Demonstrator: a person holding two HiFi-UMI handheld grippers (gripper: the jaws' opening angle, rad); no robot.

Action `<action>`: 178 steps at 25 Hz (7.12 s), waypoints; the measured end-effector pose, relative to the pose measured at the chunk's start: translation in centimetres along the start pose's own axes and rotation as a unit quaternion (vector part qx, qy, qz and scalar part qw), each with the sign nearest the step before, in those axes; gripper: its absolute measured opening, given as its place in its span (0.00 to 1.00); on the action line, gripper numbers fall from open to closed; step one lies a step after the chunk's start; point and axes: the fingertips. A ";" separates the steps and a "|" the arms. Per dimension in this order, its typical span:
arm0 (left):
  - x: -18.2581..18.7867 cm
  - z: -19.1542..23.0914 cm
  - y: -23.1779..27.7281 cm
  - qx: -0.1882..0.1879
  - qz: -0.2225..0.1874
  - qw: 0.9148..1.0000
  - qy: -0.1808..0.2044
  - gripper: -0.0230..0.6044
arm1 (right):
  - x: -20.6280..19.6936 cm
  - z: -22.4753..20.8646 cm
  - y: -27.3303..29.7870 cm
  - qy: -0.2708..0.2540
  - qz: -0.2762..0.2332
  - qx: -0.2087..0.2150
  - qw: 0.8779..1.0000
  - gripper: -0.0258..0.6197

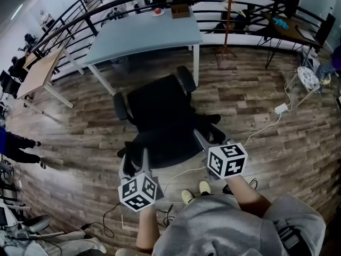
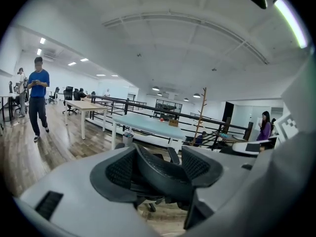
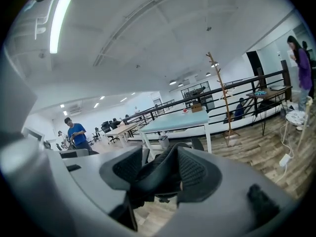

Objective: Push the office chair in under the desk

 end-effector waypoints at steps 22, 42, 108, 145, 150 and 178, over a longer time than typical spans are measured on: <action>2.1 -0.7 8.5 0.022 -0.003 1.000 0.008 0.50 | 4.0 -3.6 7.1 -0.002 -0.014 0.004 1.000 0.38; 4.5 -0.4 13.0 0.039 -0.001 0.999 0.007 0.49 | 7.1 -4.5 11.3 0.006 -0.014 0.013 1.000 0.38; 10.1 8.7 29.5 -0.024 -0.013 0.999 0.025 0.49 | 12.2 -1.9 28.0 -0.003 -0.043 -0.069 0.997 0.34; 13.4 17.5 37.7 -0.054 -0.021 0.998 0.024 0.49 | 13.8 3.5 38.1 0.010 -0.068 -0.069 0.995 0.34; 13.9 18.7 38.9 -0.055 -0.022 0.998 0.030 0.51 | 14.4 4.3 40.2 0.002 -0.057 -0.058 0.997 0.34; 15.9 21.9 44.2 -0.067 0.011 0.997 0.043 0.48 | 16.1 4.4 45.1 0.028 0.002 -0.010 1.000 0.38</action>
Point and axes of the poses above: the fingertips, and each gripper's own axes: y forward along the fingers, z to its left, x out of its top, and after that the axes turned 13 degrees about y, right-handed
